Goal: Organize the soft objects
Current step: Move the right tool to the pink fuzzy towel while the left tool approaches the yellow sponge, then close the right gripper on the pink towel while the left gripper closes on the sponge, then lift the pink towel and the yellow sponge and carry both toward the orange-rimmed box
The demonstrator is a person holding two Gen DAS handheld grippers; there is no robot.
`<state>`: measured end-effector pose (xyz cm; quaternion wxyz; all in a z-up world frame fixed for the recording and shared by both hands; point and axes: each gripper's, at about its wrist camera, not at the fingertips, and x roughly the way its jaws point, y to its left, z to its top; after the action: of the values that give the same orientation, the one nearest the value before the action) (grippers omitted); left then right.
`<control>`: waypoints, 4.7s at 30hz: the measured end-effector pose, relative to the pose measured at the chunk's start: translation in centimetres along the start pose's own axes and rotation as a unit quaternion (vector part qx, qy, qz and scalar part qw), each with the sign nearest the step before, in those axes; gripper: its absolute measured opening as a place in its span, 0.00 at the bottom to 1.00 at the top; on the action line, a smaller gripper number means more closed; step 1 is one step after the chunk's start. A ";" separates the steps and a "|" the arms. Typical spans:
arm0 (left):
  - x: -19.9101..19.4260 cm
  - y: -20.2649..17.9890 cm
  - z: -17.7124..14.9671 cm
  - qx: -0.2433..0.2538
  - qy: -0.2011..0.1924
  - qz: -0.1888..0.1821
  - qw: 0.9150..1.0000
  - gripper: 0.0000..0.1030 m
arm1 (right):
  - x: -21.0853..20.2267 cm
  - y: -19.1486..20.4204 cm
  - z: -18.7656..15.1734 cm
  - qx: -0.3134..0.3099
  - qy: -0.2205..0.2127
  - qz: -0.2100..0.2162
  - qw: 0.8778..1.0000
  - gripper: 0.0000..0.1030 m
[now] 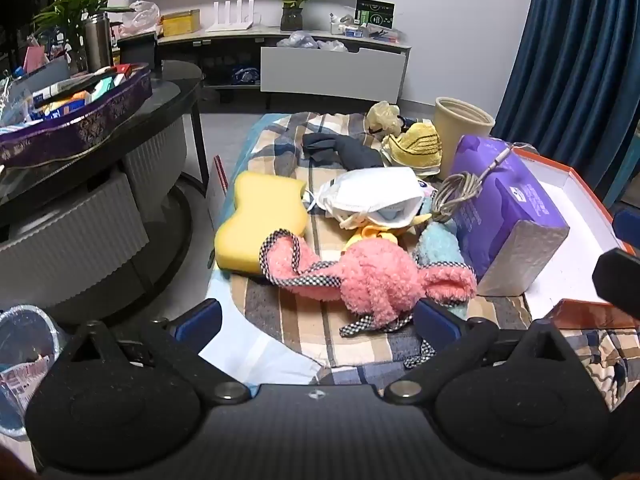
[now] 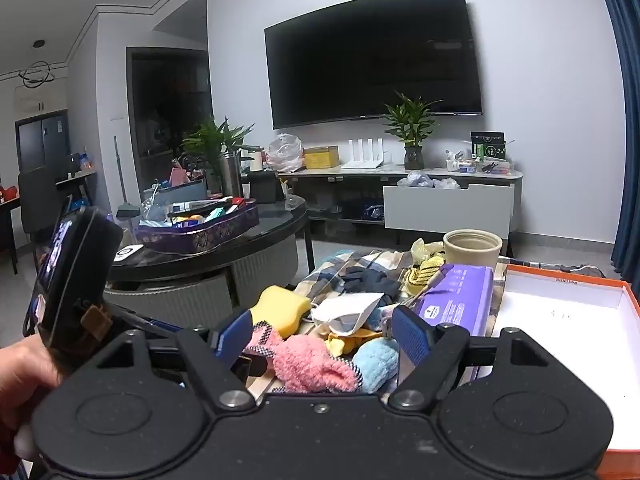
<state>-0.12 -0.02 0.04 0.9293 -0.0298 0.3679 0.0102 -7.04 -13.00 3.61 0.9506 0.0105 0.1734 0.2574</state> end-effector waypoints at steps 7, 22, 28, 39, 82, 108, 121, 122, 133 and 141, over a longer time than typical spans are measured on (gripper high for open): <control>-1.5 -0.5 -0.6 0.005 -0.011 -0.001 1.000 1.00 | 0.3 1.0 -1.0 -0.012 0.013 0.005 1.000 0.88; 0.3 2.6 -1.3 -0.036 0.013 -0.002 0.999 1.00 | 2.7 2.8 -2.6 -0.057 0.049 0.001 0.997 0.88; 0.7 3.1 -1.0 -0.043 0.012 -0.003 0.999 1.00 | 4.3 3.0 -2.5 -0.065 0.059 0.011 0.996 0.88; 1.8 4.8 0.7 -0.057 0.016 0.005 0.998 1.00 | 7.2 3.7 -2.0 -0.078 0.077 0.025 0.994 0.88; 5.0 6.2 2.5 -0.056 0.041 0.017 0.997 1.00 | 13.6 4.0 -2.2 -0.098 0.157 0.022 0.982 0.88; 7.4 6.1 4.8 -0.048 0.031 0.001 0.998 1.00 | 11.5 2.8 -1.1 -0.089 0.144 -0.011 0.985 0.35; 12.1 5.0 4.8 0.001 0.064 0.012 0.998 0.83 | 7.9 1.1 1.5 -0.071 0.086 -0.058 0.992 0.28; 12.3 4.9 4.7 0.002 0.067 0.007 0.998 0.74 | 7.9 1.1 1.6 -0.068 0.085 -0.059 0.992 0.27; 7.8 3.9 5.1 -0.001 0.004 -0.004 1.000 0.72 | 7.3 -0.6 3.5 -0.018 0.050 -0.062 0.997 0.26; 4.7 2.1 6.9 -0.010 -0.019 -0.029 0.999 0.72 | 6.9 -1.3 5.2 -0.012 0.029 -0.068 0.997 0.26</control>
<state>7.97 2.54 1.77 0.9356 -0.0494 0.3494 -0.0130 0.88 -10.41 6.07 0.9606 -0.0204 0.1978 0.1944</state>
